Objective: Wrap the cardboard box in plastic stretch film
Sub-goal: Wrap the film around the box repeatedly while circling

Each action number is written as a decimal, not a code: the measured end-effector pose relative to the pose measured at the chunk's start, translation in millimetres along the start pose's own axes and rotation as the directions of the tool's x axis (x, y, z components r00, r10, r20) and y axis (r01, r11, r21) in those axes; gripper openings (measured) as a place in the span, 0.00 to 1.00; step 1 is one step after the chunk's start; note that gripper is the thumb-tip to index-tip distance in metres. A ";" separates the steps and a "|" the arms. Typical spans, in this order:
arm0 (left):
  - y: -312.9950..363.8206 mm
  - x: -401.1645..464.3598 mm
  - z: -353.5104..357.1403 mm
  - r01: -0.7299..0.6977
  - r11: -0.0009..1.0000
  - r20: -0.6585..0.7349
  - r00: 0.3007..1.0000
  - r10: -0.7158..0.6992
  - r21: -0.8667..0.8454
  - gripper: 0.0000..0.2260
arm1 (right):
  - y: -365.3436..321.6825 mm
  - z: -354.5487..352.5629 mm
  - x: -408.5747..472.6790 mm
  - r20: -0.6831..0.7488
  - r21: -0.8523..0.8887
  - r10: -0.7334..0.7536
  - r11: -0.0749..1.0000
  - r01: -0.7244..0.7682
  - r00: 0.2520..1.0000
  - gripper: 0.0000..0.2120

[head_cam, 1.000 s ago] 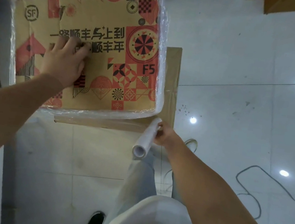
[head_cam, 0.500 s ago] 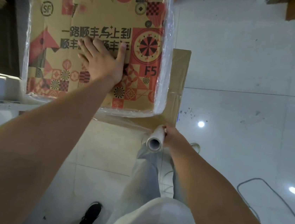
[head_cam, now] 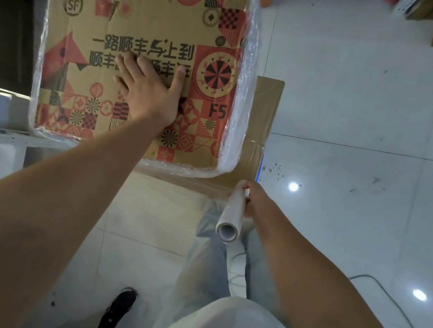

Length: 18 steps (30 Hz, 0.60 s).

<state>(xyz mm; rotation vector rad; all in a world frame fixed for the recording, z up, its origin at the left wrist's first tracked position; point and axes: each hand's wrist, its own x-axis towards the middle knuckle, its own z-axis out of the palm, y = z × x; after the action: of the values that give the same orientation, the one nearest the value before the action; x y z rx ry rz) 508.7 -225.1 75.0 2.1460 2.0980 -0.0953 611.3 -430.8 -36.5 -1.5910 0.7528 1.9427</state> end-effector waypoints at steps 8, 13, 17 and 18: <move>1.3 1.0 1.4 0.002 1.000 -0.028 1.000 -0.002 0.010 0.38 | -15.7 -6.4 1.8 -0.037 -0.077 0.080 0.994 -0.083 0.996 0.27; 1.8 0.6 1.4 -0.004 1.000 -0.028 1.000 0.003 -0.002 0.38 | -22.5 -16.7 -7.5 -0.073 -0.001 -0.057 0.998 0.057 0.996 0.25; 2.9 -0.2 -1.3 -0.006 1.000 -0.021 1.000 0.006 -0.004 0.38 | -29.3 -19.8 -3.3 -0.092 -0.057 0.045 0.997 -0.050 0.995 0.23; 3.1 -0.3 -1.6 -0.010 1.000 -0.018 1.000 0.009 -0.004 0.38 | -30.6 -21.1 -2.0 -0.079 -0.113 0.054 0.992 -0.062 0.995 0.24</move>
<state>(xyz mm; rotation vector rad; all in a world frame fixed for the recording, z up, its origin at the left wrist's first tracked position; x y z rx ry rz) 511.7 -225.2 76.8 2.1627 2.0959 -0.0707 647.6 -423.8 -40.8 -1.7380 0.7367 2.0091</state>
